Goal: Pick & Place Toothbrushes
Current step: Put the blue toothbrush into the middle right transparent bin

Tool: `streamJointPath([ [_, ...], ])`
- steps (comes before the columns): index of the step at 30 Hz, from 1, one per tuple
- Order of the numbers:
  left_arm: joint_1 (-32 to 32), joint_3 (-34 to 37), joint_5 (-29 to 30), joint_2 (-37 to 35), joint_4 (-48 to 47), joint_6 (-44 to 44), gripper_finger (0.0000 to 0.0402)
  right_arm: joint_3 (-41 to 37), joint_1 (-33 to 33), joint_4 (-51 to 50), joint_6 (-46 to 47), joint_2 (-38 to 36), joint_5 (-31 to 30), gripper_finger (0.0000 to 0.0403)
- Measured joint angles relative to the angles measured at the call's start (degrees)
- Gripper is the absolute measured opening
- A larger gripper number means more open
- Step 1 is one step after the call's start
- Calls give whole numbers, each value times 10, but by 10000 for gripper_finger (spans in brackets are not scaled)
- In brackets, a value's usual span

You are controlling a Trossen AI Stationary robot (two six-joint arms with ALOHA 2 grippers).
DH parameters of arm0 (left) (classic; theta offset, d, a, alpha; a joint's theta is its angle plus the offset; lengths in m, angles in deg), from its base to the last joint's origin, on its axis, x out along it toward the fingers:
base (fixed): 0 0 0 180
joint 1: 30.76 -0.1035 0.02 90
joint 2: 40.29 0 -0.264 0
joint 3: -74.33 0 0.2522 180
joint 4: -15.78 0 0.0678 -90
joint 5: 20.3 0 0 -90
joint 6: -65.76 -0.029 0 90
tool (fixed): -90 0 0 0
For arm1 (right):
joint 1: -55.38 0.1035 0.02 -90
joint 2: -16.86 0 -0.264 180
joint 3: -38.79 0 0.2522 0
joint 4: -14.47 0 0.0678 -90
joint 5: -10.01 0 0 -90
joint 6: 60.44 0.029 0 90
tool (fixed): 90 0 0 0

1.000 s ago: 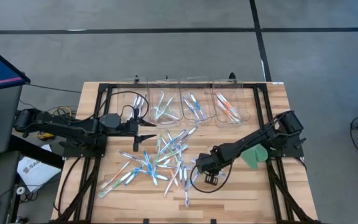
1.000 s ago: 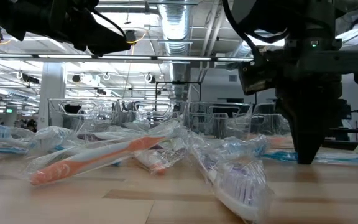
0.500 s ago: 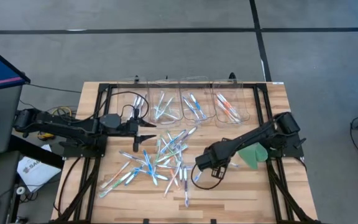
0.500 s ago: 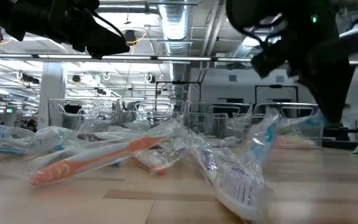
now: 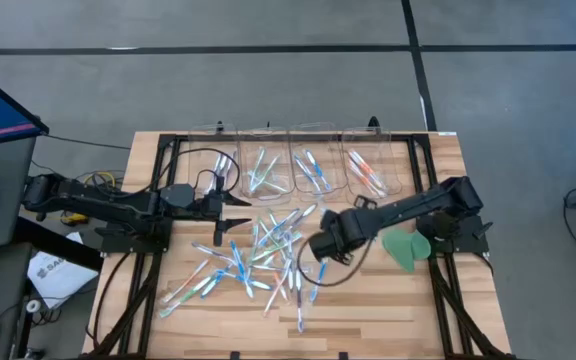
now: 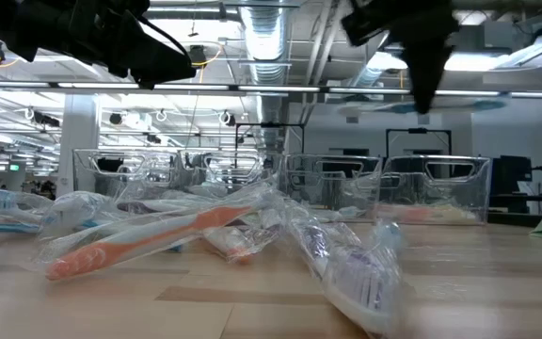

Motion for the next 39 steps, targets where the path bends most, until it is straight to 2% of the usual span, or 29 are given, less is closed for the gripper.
streamJointPath([
  [6,0,0,0,0,0,0,186,30,-83,25,-59,0,-40,9],
  [13,0,0,0,0,0,0,186,69,-189,128,-186,-1,-45,13],
  [18,0,0,0,0,-1,0,186,69,-269,211,-268,-1,-13,12],
  [22,0,0,0,0,-4,0,186,69,-320,238,-283,3,9,12],
  [34,0,0,0,0,-17,0,186,60,-355,249,-297,59,46,13],
  [39,0,0,-8,0,-17,0,186,64,-354,260,-322,76,64,43],
])
